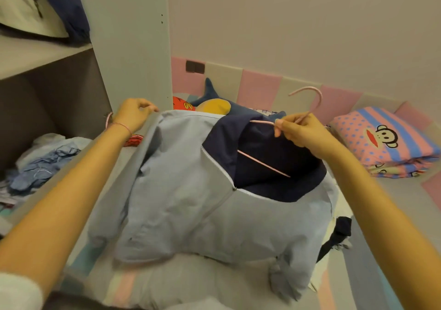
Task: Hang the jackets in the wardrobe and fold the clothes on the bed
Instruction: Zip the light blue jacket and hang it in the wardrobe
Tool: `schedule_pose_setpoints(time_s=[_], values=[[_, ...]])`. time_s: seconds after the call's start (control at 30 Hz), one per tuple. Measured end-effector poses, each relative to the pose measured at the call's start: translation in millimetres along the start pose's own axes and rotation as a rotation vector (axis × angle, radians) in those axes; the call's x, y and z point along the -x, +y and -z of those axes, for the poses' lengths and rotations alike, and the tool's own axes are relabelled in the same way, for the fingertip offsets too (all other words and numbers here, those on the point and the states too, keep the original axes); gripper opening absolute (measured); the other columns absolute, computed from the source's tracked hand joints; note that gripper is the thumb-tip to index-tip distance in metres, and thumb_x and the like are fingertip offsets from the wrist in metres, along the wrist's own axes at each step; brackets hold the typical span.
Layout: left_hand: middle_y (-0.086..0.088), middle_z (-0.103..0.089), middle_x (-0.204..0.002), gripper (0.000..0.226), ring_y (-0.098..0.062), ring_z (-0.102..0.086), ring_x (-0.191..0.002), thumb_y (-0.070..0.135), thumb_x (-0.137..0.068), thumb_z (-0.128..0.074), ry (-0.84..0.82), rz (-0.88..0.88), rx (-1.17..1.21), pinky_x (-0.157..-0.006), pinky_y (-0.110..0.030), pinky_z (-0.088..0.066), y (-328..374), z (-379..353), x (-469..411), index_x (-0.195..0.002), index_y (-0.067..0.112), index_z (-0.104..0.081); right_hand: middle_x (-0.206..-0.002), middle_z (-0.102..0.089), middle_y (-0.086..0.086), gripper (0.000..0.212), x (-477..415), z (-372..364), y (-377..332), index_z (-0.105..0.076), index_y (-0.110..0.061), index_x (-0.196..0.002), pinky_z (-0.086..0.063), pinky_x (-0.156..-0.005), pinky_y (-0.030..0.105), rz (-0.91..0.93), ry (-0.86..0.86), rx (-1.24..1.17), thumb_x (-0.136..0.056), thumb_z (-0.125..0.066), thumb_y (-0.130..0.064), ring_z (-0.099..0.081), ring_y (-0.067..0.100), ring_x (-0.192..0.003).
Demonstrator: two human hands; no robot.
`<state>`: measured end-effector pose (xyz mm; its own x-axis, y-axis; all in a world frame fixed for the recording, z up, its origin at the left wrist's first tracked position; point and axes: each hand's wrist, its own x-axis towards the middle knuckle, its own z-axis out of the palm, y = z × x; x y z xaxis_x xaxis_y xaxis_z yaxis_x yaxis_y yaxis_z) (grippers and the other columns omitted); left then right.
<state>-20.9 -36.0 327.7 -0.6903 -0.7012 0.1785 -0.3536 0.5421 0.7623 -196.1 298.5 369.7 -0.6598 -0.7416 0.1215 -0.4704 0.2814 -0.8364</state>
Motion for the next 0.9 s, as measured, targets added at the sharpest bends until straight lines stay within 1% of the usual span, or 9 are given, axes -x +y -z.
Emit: schedule_pose_setpoints(time_s=[0.13, 0.27, 0.33, 0.43, 0.5, 0.57, 0.67, 0.73, 0.9], values=[[-0.011, -0.064, -0.117, 0.026, -0.026, -0.053, -0.115, 0.01, -0.094, -0.046, 0.149, -0.077, 0.0, -0.094, -0.03, -0.038, 4.9, -0.3, 14.1, -0.099, 0.006, -0.071, -0.038, -0.036, -0.011, 0.035, -14.1, -22.0, -0.4, -0.065, -0.012, -0.064, -0.023, -0.037, 0.012, -0.056, 0.162, 0.045, -0.096, -0.054, -0.021, -0.027, 0.003, -0.034], [-0.01, -0.064, -0.114, 0.022, -0.015, -0.058, -0.08, 0.008, -0.092, -0.048, 0.168, -0.167, -0.012, -0.07, -0.023, -0.041, 5.0, -8.1, 32.0, -0.093, 0.012, -0.07, -0.041, -0.03, -0.007, 0.036, -27.6, -34.6, -15.1, -0.062, -0.013, -0.062, -0.02, -0.037, 0.016, -0.122, 0.14, -0.069, -0.096, -0.053, -0.021, -0.022, 0.005, -0.035], [-0.009, -0.062, -0.111, 0.022, -0.01, -0.058, -0.082, 0.006, -0.091, -0.049, 0.168, -0.189, 0.009, -0.07, -0.017, -0.04, 9.4, -14.9, 39.5, -0.089, 0.016, -0.068, -0.042, -0.029, -0.006, 0.037, -41.2, -37.7, -21.1, -0.061, -0.013, -0.063, -0.019, -0.036, 0.017, -0.161, 0.154, -0.074, -0.097, -0.051, -0.021, -0.022, 0.008, -0.037], [0.0, -0.06, -0.104, 0.022, -0.005, -0.06, -0.091, 0.004, -0.09, -0.051, 0.011, -0.278, 0.092, -0.08, -0.015, -0.044, 22.1, -30.0, 55.9, -0.087, 0.019, -0.066, -0.052, -0.029, -0.001, 0.031, -61.4, -44.6, -27.6, -0.057, -0.012, -0.068, -0.019, -0.034, 0.016, -0.254, 0.135, -0.06, -0.098, -0.048, -0.018, -0.024, 0.011, -0.043], [0.004, -0.062, -0.105, 0.019, -0.011, -0.058, -0.096, 0.009, -0.09, -0.054, -0.148, -0.341, 0.123, -0.089, -0.028, -0.047, 35.1, -40.3, 65.8, -0.09, 0.023, -0.067, -0.052, -0.028, -0.003, 0.027, -72.8, -50.5, -34.9, -0.053, -0.011, -0.072, -0.018, -0.033, 0.015, -0.318, 0.048, -0.221, -0.098, -0.047, -0.013, -0.024, 0.006, -0.038], [0.009, -0.063, -0.108, 0.015, -0.002, -0.055, -0.101, 0.018, -0.091, -0.056, -0.259, -0.411, 0.095, -0.094, -0.018, -0.042, 49.5, -54.5, 76.9, -0.099, 0.025, -0.068, -0.048, -0.027, -0.006, 0.027, -80.9, -55.6, -44.3, -0.05, -0.011, -0.073, -0.018, -0.033, 0.015, -0.366, -0.032, -0.432, -0.098, -0.043, -0.009, -0.023, 0.003, -0.035], [0.012, -0.055, -0.122, 0.032, 0.0, -0.049, -0.112, 0.029, -0.093, -0.053, -0.453, -0.412, 0.143, -0.097, -0.016, -0.037, 74.5, -79.9, 92.7, -0.124, 0.021, -0.057, -0.047, -0.029, -0.007, 0.028, -93.5, -63.1, -57.9, -0.048, -0.01, -0.072, -0.02, -0.032, 0.014, -0.364, -0.072, -0.543, -0.098, -0.039, -0.008, -0.023, 0.003, -0.035], [0.01, -0.055, -0.112, 0.026, -0.003, -0.051, -0.103, 0.032, -0.095, -0.049, -0.547, -0.388, 0.17, -0.089, -0.019, -0.041, 87.5, -96.1, 101.1, -0.119, 0.021, -0.054, -0.047, -0.032, -0.006, 0.027, -97.9, -66.7, -66.0, -0.05, -0.01, -0.073, -0.021, -0.033, 0.014, -0.348, -0.046, -0.536, -0.098, -0.039, -0.008, -0.025, 0.004, -0.035], [-0.01, -0.062, -0.089, 0.023, -0.025, -0.058, -0.084, 0.029, -0.095, -0.05, -0.293, -0.278, 0.194, -0.077, -0.044, -0.049, 100.6, -110.6, 97.2, -0.095, 0.007, -0.056, -0.056, -0.032, 0.0, 0.025, -105.6, -70.3, -66.4, -0.051, -0.011, -0.075, -0.022, -0.036, 0.016, -0.21, 0.077, -0.351, -0.096, -0.038, -0.005, -0.026, 0.008, -0.043]])
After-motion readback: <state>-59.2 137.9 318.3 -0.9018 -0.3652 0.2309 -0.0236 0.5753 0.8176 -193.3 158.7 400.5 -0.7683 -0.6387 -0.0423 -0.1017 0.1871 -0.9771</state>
